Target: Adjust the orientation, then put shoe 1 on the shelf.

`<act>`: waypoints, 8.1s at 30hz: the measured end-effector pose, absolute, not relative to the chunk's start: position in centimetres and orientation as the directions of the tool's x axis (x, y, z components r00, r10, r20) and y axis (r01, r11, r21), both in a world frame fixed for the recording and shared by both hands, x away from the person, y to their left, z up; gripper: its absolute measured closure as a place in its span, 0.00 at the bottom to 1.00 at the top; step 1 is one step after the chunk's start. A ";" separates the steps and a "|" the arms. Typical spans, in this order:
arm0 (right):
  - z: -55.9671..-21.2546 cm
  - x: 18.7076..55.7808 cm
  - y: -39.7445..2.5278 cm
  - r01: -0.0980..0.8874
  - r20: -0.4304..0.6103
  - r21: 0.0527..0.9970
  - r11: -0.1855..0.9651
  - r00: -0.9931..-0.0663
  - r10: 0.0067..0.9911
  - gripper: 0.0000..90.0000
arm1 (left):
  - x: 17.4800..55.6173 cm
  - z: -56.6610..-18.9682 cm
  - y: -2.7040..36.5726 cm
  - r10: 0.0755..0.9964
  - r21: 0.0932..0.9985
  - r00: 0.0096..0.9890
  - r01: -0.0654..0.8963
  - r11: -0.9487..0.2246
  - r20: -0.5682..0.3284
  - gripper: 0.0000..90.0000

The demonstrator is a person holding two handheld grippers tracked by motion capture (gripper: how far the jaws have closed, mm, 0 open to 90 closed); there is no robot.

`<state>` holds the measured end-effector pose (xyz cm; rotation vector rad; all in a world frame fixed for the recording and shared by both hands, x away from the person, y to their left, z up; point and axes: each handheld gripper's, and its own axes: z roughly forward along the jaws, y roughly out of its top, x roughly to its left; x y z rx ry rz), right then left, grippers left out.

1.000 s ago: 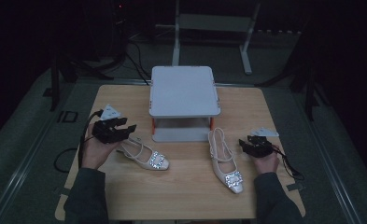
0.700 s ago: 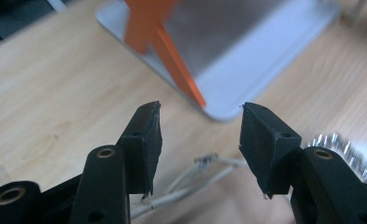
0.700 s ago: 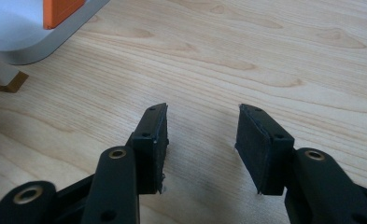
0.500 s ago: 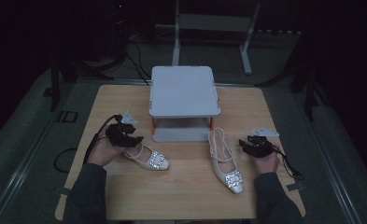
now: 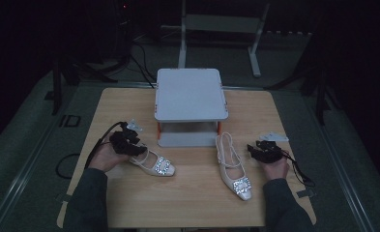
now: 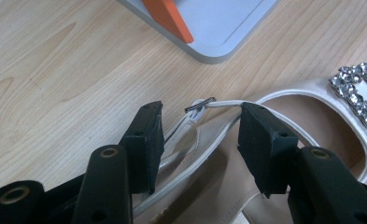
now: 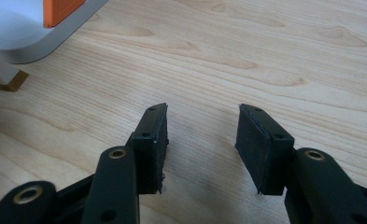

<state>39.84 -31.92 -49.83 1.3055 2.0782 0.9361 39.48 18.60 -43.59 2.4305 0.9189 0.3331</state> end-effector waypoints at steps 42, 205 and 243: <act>-49.8 39.8 -32.3 0.563 -0.048 0.776 0.286 -0.399 0.916 0.59 | 36.7 -44.4 25.4 0.932 0.550 0.356 0.793 -0.263 -0.068 0.90; -49.9 40.2 -31.8 0.567 -0.039 0.773 0.285 -0.406 0.913 0.59 | 41.5 -35.2 26.8 0.875 0.574 0.076 0.781 0.245 -0.477 0.89; -49.9 40.5 -31.6 0.568 -0.030 0.773 0.283 -0.414 0.910 0.59 | 44.4 -28.3 22.8 0.836 0.602 0.071 0.727 0.330 -0.544 0.89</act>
